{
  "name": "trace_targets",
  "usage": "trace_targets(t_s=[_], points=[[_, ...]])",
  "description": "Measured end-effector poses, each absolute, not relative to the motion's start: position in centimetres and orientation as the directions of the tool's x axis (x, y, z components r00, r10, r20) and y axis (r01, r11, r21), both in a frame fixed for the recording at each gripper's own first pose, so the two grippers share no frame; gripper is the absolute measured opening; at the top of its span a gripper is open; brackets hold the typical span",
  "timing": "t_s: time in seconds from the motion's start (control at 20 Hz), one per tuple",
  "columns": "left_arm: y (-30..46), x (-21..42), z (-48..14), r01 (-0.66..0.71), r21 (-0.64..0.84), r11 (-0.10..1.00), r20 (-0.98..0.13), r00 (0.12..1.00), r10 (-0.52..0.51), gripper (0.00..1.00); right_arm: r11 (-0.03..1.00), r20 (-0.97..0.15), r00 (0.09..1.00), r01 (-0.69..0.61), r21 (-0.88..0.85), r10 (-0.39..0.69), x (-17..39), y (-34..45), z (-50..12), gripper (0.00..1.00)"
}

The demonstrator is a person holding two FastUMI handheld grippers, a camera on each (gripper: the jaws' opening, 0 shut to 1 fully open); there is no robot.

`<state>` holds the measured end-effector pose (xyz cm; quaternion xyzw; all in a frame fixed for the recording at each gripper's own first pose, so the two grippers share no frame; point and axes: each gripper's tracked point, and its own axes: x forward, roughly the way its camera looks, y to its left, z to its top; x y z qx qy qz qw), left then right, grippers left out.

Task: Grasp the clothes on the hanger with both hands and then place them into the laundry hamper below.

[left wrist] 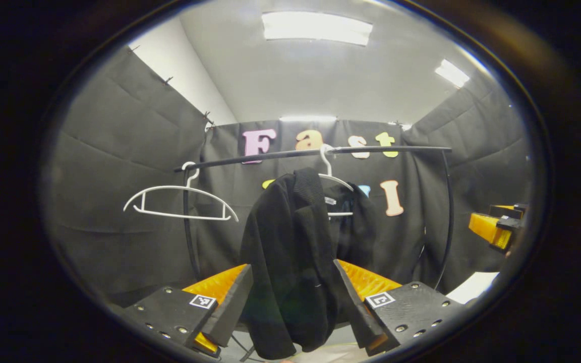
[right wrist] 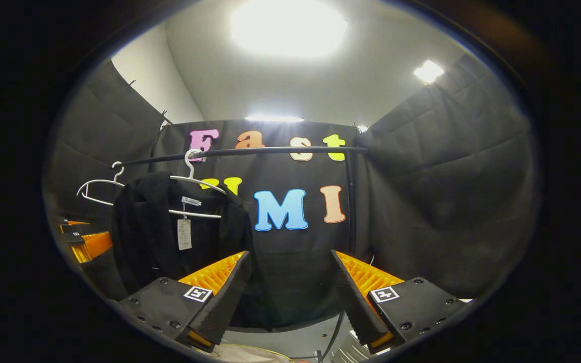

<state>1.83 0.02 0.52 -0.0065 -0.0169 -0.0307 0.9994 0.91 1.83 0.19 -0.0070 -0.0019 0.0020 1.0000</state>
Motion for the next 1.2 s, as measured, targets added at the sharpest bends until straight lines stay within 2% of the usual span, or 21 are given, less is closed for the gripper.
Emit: trace_targets(t_s=[0.4,1.2], points=[[-2.0,3.6,2.0,0.069,0.002,0.998,0.074,0.995,-0.069,0.92,0.998,0.043,0.997,-0.070,-0.002,0.070,4.2,3.4,1.2,0.97],[-7.7,11.7,2.0,-0.078,0.059,0.995,0.074,0.995,0.073,0.92,0.925,0.026,0.928,-0.373,0.074,0.372,15.3,8.8,-0.8,0.97]])
